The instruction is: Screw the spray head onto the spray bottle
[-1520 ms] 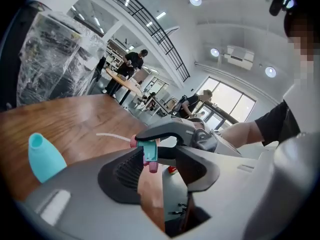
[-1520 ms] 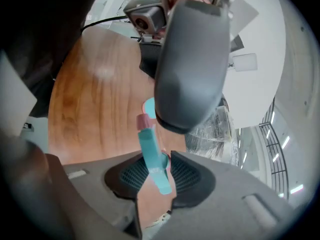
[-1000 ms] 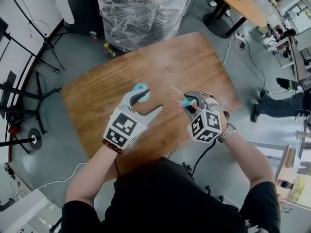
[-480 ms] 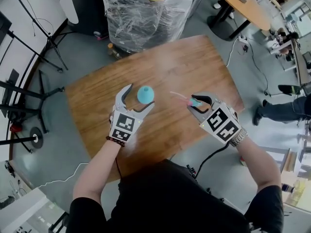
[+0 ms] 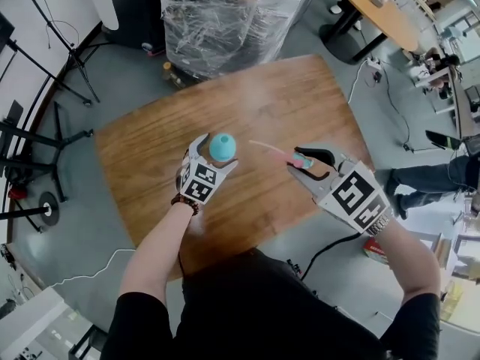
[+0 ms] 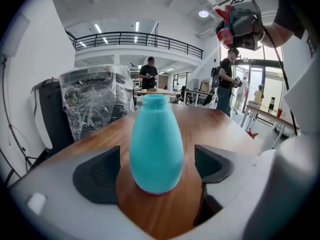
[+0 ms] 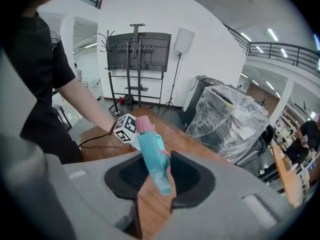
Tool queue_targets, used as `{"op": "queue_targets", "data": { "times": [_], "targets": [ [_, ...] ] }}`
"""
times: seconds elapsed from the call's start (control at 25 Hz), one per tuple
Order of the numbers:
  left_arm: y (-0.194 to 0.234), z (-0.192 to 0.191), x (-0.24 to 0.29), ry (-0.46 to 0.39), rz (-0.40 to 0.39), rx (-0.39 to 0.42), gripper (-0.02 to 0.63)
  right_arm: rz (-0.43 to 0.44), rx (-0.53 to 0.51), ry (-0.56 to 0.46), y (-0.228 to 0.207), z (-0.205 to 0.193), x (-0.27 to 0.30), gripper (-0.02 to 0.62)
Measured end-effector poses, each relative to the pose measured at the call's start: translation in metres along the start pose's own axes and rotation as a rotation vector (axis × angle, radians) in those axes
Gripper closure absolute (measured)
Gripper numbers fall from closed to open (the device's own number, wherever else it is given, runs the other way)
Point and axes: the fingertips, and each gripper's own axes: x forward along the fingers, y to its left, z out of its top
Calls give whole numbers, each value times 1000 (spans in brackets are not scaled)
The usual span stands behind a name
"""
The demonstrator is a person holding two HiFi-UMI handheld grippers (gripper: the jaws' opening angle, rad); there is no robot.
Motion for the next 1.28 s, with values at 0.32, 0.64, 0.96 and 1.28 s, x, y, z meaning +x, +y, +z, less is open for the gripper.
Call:
{"op": "queue_targets", "data": {
  "times": [0.32, 0.64, 0.96, 1.28],
  "targets": [
    [2, -18, 20, 68, -17, 27, 190, 29, -167, -14, 10, 16, 3, 479],
    [-13, -3, 3, 119, -25, 182, 201, 44, -370, 7, 24, 23, 9, 479],
    [-21, 10, -17, 206, -20, 370, 201, 65, -528, 49, 39, 25, 4, 479],
    [-46, 28, -34, 254, -66, 511, 201, 119, -680, 71, 54, 20, 1, 479]
  ]
}}
